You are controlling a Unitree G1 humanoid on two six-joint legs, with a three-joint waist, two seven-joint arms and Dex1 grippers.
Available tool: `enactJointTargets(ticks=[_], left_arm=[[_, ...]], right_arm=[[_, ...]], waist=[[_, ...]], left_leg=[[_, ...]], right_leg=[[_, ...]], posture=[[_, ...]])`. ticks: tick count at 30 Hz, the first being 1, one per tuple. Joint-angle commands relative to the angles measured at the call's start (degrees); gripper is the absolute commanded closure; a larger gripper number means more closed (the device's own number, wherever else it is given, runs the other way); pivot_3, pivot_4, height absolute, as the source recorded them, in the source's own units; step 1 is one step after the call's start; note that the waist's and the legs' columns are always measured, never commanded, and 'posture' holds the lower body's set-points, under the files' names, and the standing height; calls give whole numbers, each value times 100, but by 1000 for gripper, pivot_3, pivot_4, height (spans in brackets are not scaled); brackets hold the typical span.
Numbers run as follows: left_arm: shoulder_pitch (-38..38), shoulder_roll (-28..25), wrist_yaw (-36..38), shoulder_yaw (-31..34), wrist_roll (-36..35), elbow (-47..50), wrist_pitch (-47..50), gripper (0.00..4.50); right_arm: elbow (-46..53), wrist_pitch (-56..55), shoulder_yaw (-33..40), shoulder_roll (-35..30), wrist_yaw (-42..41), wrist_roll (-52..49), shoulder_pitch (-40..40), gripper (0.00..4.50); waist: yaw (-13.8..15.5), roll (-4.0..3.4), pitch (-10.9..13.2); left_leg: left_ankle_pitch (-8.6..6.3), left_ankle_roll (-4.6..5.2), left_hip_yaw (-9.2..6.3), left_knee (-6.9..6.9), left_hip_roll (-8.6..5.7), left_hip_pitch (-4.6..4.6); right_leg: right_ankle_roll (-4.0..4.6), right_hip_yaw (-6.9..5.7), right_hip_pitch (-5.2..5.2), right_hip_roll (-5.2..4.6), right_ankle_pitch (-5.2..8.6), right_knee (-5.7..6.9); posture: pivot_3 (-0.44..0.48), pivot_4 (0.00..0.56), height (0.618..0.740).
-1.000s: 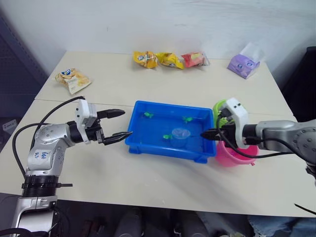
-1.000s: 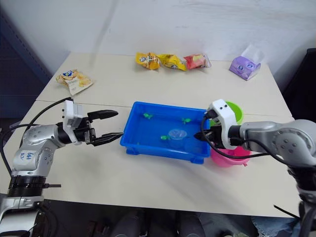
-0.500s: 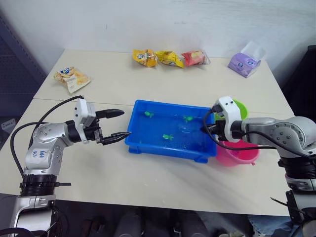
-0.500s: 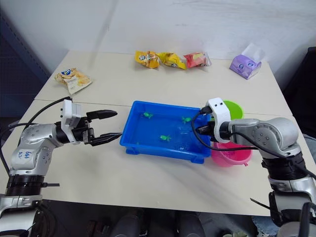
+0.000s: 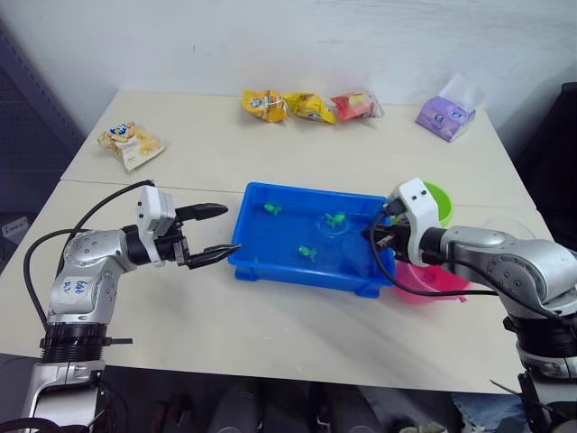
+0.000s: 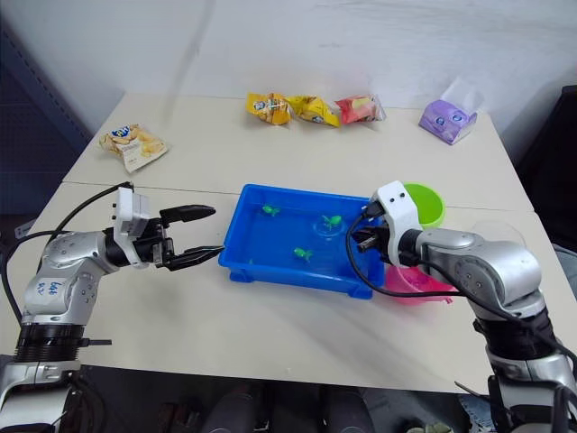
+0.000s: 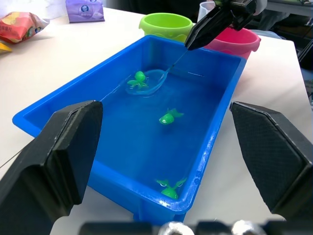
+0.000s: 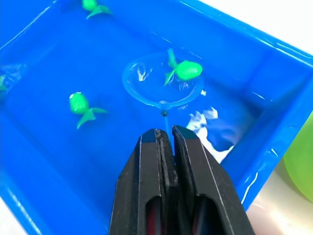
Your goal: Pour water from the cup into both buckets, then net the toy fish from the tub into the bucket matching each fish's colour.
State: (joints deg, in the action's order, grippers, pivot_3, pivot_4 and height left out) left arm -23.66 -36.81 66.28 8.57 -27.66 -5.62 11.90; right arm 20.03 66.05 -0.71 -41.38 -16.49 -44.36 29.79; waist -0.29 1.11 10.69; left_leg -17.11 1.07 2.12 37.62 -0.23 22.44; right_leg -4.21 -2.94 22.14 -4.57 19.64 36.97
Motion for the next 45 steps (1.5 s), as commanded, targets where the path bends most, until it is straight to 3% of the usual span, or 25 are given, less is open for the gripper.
enactJointTargets(ticks=[1, 4, 15, 22, 31, 36, 40, 43, 45], left_arm=[[-28, -59, 12, 97, -58, 55, -59, 15], [-69, -41, -25, 46, -71, 159, 11, 15], [-571, 173, -25, -189, 13, -141, -9, 15], [-969, 473, 141, -498, 58, -357, -23, 15], [-1113, 823, 104, -685, 48, -254, 28, 15], [-1128, 990, 28, -752, 53, -196, 21, 15], [-1091, 1044, -13, -765, 55, -132, 26, 15], [-1049, 1056, -28, -767, 62, -113, 7, 15], [-1036, 1065, -36, -768, 70, -117, -6, 15]], right_arm=[[527, -572, 256, -125, -445, 156, -204, 4500], [872, -863, 460, -227, -771, 156, -582, 4500], [1595, -1095, 2488, -759, -1202, -55, -2011, 4500], [1005, -2070, 3242, -1093, -1583, 724, -2595, 4500], [-307, -4592, 2530, -1396, -1961, 2705, -2583, 4500], [-1529, -6830, 2086, -1400, -1994, 3782, -2386, 4500], [-2622, -8419, 1756, -1717, -1773, 4761, -2365, 4500], [-3245, -9153, 1693, -1846, -1170, 5431, -2221, 4500], [-3627, -10123, 1487, -2261, -519, 6446, -2232, 4500]], waist=[[6, 0, 0], [11, 0, 0], [26, 0, 0], [14, 0, 0], [21, 0, 0], [18, -1, 0], [20, -1, 0], [20, -1, 0], [16, -8, 2]], left_leg=[[0, 0, 0, 0, 0, 0], [0, 0, 0, -1, 0, 0], [-1, 2, -2, -1, -1, -12], [-1, 2, 2, 2, -2, -17], [0, 1, 5, 10, -3, -18], [1, -1, 8, 19, -3, -20], [1, -2, 9, 26, -3, -21], [2, -3, 9, 32, -3, -22], [3, -4, 10, 35, -3, -23]], right_leg=[[0, 0, 0, 0, 0, 0], [0, -1, -2, 0, 0, -3], [-1, -3, -19, 2, 0, -8], [-2, 0, -25, 6, -1, -5], [-3, 1, -27, 8, -1, -3], [-3, 3, -27, 10, -1, -4], [-3, 3, -28, 10, -1, -4], [-3, 3, -31, 9, -1, -4], [-3, 3, -31, 9, -1, -3]], posture=[[0, 150, 740], [0, 150, 740], [0, 150, 740], [0, 150, 740], [0, 150, 740], [0, 150, 740], [0, 150, 740], [0, 150, 740], [0, 150, 740]])
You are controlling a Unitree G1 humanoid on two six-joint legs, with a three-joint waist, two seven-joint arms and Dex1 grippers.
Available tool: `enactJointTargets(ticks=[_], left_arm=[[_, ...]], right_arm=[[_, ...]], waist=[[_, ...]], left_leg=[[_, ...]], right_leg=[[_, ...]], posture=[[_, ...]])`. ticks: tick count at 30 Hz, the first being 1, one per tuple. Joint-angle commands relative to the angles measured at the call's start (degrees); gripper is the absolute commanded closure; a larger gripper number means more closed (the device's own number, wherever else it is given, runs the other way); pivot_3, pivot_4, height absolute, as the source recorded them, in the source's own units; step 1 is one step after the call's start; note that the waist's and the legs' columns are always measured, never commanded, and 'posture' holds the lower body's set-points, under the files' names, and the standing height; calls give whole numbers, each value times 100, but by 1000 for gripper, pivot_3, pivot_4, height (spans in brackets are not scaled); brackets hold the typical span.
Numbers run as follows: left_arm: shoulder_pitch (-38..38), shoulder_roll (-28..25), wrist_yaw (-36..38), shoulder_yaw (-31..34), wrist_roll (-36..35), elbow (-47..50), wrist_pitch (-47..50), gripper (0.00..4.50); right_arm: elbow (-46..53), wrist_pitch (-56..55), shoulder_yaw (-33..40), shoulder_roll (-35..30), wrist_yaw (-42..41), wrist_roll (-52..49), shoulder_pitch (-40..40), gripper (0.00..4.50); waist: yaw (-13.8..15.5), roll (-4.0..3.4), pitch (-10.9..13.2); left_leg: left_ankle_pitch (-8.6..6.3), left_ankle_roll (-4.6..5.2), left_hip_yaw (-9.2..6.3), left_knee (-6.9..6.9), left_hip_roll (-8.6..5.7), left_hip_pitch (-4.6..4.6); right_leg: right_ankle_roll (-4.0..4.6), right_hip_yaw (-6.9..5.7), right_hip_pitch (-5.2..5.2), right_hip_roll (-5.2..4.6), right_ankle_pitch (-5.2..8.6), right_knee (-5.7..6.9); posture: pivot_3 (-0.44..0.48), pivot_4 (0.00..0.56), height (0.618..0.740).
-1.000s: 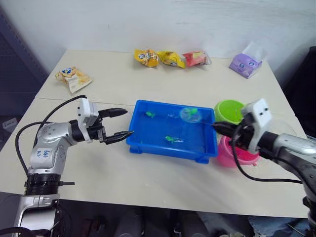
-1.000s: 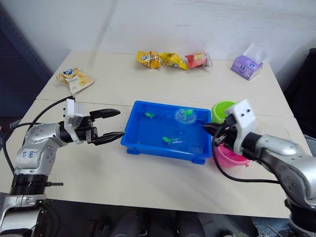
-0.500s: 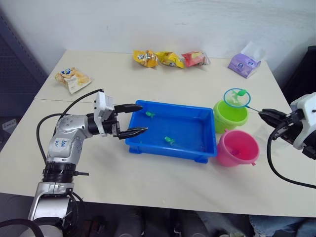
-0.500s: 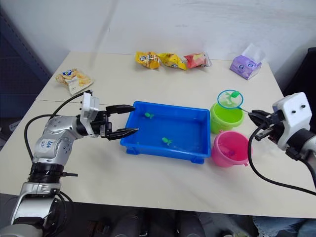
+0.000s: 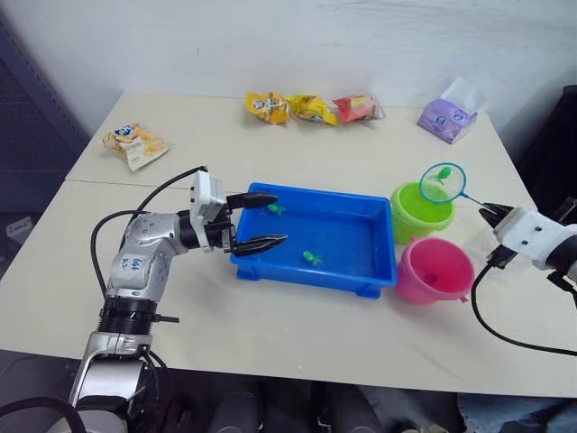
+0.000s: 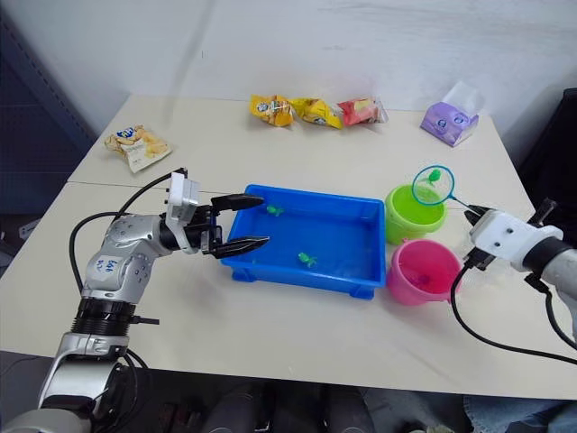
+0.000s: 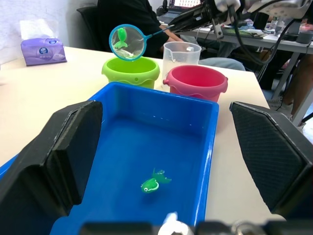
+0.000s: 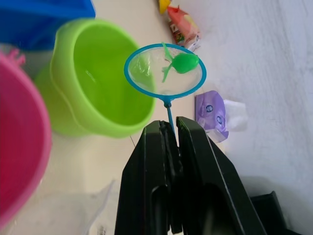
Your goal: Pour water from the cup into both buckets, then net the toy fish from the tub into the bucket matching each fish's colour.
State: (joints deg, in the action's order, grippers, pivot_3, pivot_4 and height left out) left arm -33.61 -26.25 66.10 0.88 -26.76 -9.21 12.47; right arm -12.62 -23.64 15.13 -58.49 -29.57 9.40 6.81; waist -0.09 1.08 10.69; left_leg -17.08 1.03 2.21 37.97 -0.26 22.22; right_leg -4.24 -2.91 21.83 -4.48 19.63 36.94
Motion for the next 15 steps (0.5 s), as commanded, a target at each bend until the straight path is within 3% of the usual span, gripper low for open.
enactJointTargets(ticks=[1, 6, 10, 13, 15], left_arm=[[-44, 17, -20, 0, -17, 232, -69, 15], [-125, 93, -29, -20, 8, 132, -119, 15], [-142, 103, -24, -23, 13, 108, -149, 15], [-132, 57, -22, 23, 5, 95, -163, 15], [-79, -36, -5, 82, 5, 93, -160, 15]], right_arm=[[-505, -1522, -194, -742, 1164, 1554, 90, 4500], [-1180, -1945, -529, -971, 2375, 2482, 464, 4500], [-1355, -2229, -552, -898, 2820, 2396, 619, 4500], [-1253, -2413, -529, -760, 2261, 1245, 592, 4500], [-495, -1723, -751, -524, 715, -1080, 364, 4500]], waist=[[-8, -16, 2], [-38, -18, 2], [-16, -18, 2], [-22, -18, 2], [-30, -15, 3]], left_leg=[[0, -1, 1, 2, 0, -1], [7, -12, 6, 1, 3, -12], [9, -16, 7, 1, 3, -10], [9, -16, 7, 2, 3, -10], [9, -16, 6, 2, 3, -12]], right_leg=[[0, 1, 0, 0, 0, 1], [1, 9, -1, 6, 0, 8], [1, 9, -1, 6, 1, 9], [1, 9, -1, 6, 1, 8], [1, 7, -6, 8, 1, 7]], posture=[[0, 150, 740], [0, 150, 740], [0, 150, 740], [0, 150, 740], [0, 150, 740]])
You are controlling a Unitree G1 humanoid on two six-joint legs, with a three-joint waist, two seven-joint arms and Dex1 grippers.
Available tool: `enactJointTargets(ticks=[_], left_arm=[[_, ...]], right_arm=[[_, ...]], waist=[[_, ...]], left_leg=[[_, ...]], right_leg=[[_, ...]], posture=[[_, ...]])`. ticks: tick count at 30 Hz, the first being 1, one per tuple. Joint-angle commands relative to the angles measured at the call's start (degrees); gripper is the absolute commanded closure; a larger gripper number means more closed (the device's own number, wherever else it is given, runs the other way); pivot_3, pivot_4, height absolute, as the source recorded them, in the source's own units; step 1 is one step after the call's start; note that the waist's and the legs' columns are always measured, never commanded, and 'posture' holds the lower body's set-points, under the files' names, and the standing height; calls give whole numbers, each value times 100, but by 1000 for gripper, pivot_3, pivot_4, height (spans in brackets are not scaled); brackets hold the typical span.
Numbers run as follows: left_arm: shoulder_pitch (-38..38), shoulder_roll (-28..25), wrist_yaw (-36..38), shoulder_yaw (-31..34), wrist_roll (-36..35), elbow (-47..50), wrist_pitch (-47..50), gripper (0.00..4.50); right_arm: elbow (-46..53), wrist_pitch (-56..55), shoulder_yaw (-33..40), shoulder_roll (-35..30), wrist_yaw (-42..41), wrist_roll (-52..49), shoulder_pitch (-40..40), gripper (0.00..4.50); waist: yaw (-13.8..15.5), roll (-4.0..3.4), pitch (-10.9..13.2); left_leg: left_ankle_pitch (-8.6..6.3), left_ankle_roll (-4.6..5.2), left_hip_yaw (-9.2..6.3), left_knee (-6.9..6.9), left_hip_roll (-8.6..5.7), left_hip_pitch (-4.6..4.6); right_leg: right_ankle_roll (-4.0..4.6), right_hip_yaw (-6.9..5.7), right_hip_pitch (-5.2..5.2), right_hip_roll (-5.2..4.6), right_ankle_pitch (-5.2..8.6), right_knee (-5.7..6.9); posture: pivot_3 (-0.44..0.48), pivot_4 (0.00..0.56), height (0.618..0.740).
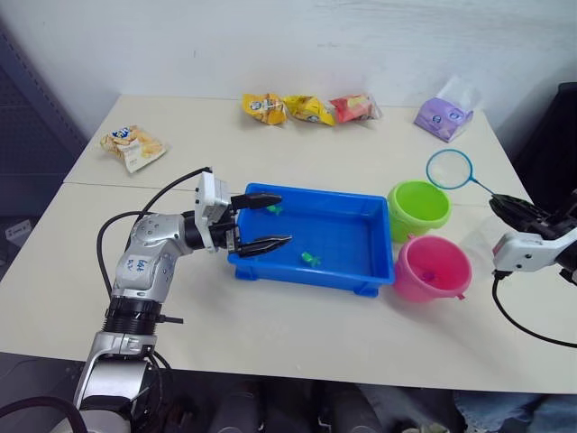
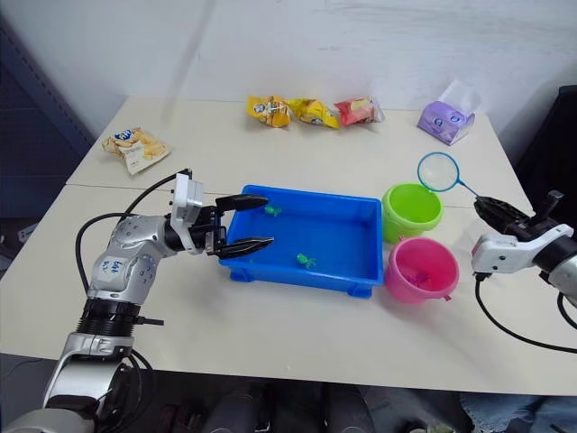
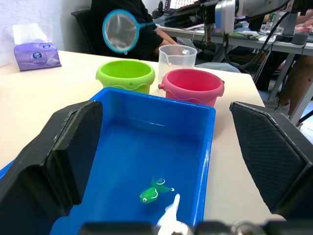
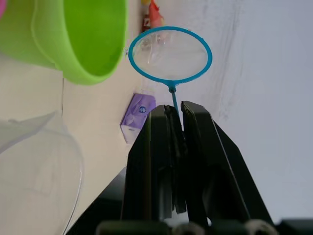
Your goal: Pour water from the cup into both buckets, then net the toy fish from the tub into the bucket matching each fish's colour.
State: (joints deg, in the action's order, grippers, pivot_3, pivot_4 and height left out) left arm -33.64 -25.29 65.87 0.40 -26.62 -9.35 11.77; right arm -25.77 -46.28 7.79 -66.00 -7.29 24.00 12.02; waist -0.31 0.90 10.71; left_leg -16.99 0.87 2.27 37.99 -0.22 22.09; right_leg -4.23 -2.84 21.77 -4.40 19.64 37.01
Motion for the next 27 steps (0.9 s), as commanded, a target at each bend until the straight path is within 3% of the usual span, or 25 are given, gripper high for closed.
enactJointTargets(ticks=[1, 3, 5, 10, 14, 20, 24, 27], left_arm=[[-59, -165, 24, 147, -10, 103, -90, 15], [10, -311, 62, 224, -4, 59, -89, 15], [72, -450, 108, 278, -9, 17, -78, 15], [256, -849, 383, 415, -200, 14, 194, 15], [478, -1186, 642, 486, -305, 157, 413, 15], [712, -1280, 655, 561, -300, 395, 330, 15], [944, -1346, 640, 665, 85, 249, -583, 15], [1025, -1491, 760, 719, 100, 118, -710, 15]], right_arm=[[1142, 883, -65, 308, -2080, -3329, -250, 4500], [2187, 2312, -122, 371, -2892, -4741, -313, 4500], [2910, 3365, -289, 313, -3390, -5300, -255, 4500], [3801, 4825, -1091, 185, -4203, -4914, 201, 4500], [3426, 4318, -1602, 234, -4358, -3368, 748, 4500], [2930, 3960, -1853, 642, -4684, -2734, 1274, 4500], [2547, 3899, -2282, 1071, -5018, -2285, 1802, 4500], [2389, 3886, -2444, 1372, -5211, -2172, 2028, 4500]], waist=[[-13, 3, 2], [-12, 2, 2], [-12, 1, 2], [15, 1, 2], [16, 1, 2], [20, 1, 2], [-39, 1, 2], [-80, 1, 3]], left_leg=[[0, 0, -3, 0, 5, -4], [-1, 1, -5, 0, 7, -15], [-2, 3, -6, 1, 8, -16], [-9, 14, -18, 4, 8, -16], [-14, 19, -19, 4, 1, -2], [-16, 20, -20, 4, -1, 1], [-16, 20, -17, 6, -1, -1], [-14, 16, -18, 6, 1, -3]], right_leg=[[0, -3, -11, 6, 0, -5], [0, -4, -24, 8, 0, -7], [-1, -3, -24, 5, -1, 0], [0, -11, -26, -4, 0, -7], [0, -11, -14, -13, 0, -13], [0, -14, -14, -15, 0, -19], [0, -12, -13, -14, 0, -12], [0, -13, -11, -12, 0, -6]], posture=[[0, 150, 740], [0, 150, 740], [0, 150, 740], [0, 150, 740], [0, 150, 740], [0, 150, 740], [0, 150, 740], [0, 150, 740]])
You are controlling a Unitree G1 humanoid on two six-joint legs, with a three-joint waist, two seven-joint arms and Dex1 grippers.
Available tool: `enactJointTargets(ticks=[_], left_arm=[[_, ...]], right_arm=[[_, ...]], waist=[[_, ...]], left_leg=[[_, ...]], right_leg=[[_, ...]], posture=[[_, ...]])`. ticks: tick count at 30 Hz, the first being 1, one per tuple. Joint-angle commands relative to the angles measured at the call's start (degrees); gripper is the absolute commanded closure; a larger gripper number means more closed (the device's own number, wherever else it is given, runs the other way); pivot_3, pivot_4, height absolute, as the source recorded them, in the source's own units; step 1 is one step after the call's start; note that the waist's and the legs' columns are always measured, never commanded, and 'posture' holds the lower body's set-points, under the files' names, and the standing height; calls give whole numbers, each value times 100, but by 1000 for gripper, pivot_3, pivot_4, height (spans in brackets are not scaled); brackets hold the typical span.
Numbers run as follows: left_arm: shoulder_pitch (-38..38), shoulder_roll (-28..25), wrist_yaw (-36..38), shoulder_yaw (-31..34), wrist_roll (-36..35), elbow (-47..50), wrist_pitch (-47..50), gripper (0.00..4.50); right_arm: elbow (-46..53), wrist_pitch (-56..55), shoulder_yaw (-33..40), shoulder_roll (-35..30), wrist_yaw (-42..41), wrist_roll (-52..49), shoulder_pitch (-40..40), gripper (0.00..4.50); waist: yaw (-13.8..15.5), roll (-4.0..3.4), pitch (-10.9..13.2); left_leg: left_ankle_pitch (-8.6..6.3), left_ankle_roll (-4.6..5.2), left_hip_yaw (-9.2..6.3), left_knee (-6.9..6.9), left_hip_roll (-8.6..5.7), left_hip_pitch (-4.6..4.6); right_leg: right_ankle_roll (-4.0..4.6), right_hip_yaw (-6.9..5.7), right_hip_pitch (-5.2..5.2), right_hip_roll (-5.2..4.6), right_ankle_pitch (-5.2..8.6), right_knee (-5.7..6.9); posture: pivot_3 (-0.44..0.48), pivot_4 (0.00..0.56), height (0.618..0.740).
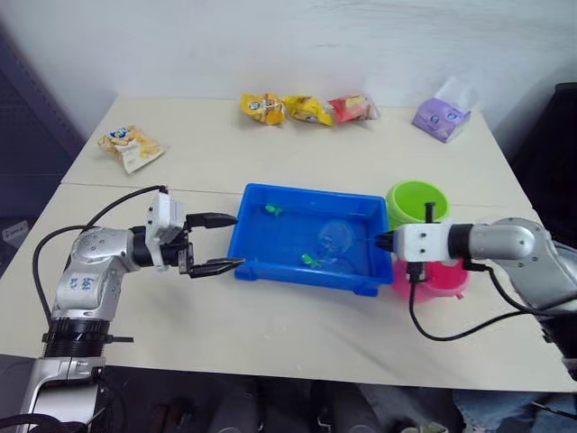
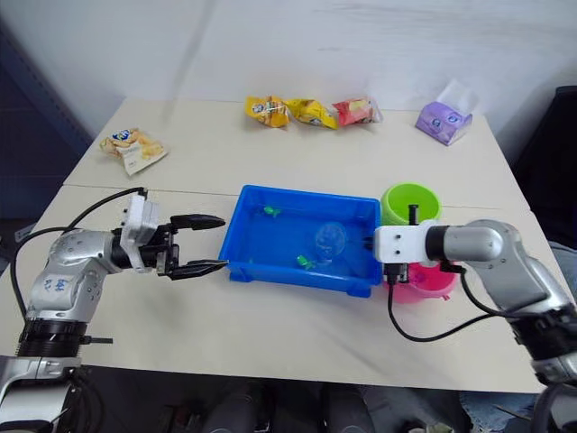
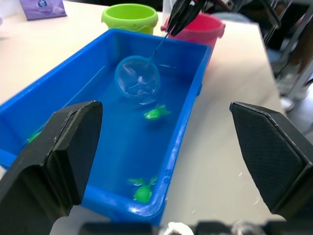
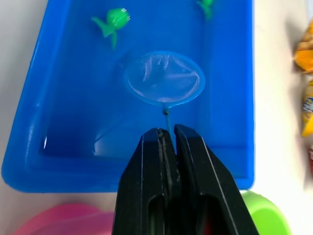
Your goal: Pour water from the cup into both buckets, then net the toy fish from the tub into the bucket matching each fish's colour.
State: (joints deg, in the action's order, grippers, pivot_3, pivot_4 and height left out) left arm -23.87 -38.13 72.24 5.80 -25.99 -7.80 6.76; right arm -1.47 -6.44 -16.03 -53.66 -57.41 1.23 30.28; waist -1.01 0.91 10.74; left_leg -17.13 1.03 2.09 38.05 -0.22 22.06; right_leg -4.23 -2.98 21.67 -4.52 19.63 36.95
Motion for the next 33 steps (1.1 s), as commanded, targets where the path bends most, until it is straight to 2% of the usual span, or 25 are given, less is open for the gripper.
enactJointTargets(ticks=[1, 4, 9, 12, 17, 26, 33], left_arm=[[64, -266, 155, 178, 48, -68, -210, 15], [99, -486, 284, 198, 81, -174, -286, 15], [34, -1153, 641, 409, -40, -663, 128, 15], [24, -1320, 770, 458, 29, -943, -13, 15], [87, -1325, 821, 474, -25, -836, 65, 15], [213, -1075, 371, 596, 4, -531, -91, 15], [582, -1226, 279, 937, -130, -526, 154, 15]], right_arm=[[-66, -103, -90, 185, -272, 149, 238, 4500], [-81, -19, -123, 319, -444, 160, 290, 4500], [57, 217, -93, 552, -631, 58, 243, 4500], [131, 313, -55, 607, -718, 43, 192, 4500], [296, 510, 31, 727, -699, -58, 1, 4500], [658, 815, 232, 863, -487, -172, -404, 4500], [1112, 1275, 469, 1004, -302, -428, -820, 4500]], waist=[[-19, 0, 0], [-43, -1, 1], [-54, -1, 2], [-57, -2, 2], [-48, -2, 3], [-54, -3, 3], [-56, -3, 3]], left_leg=[[0, -1, 0, 0, 0, 0], [0, 0, 0, 0, 0, 2], [-1, 1, -2, -1, 0, 2], [-1, 1, -2, -2, 0, 2], [-4, 2, -2, -2, 0, 4], [-5, 2, -2, -2, 0, 5], [-6, 1, 0, -9, 0, 5]], right_leg=[[0, -1, 0, 0, 0, 1], [0, -1, 1, -1, 0, 0], [0, -1, 3, -2, 0, -1], [1, 0, 5, -3, 0, 0], [1, 0, 5, -5, 1, -2], [1, 0, 6, -5, 1, 0], [2, 2, 11, -5, 1, 1]], posture=[[0, 150, 740], [0, 150, 740], [0, 150, 740], [0, 150, 740], [0, 150, 740], [0, 150, 740], [0, 150, 740]])
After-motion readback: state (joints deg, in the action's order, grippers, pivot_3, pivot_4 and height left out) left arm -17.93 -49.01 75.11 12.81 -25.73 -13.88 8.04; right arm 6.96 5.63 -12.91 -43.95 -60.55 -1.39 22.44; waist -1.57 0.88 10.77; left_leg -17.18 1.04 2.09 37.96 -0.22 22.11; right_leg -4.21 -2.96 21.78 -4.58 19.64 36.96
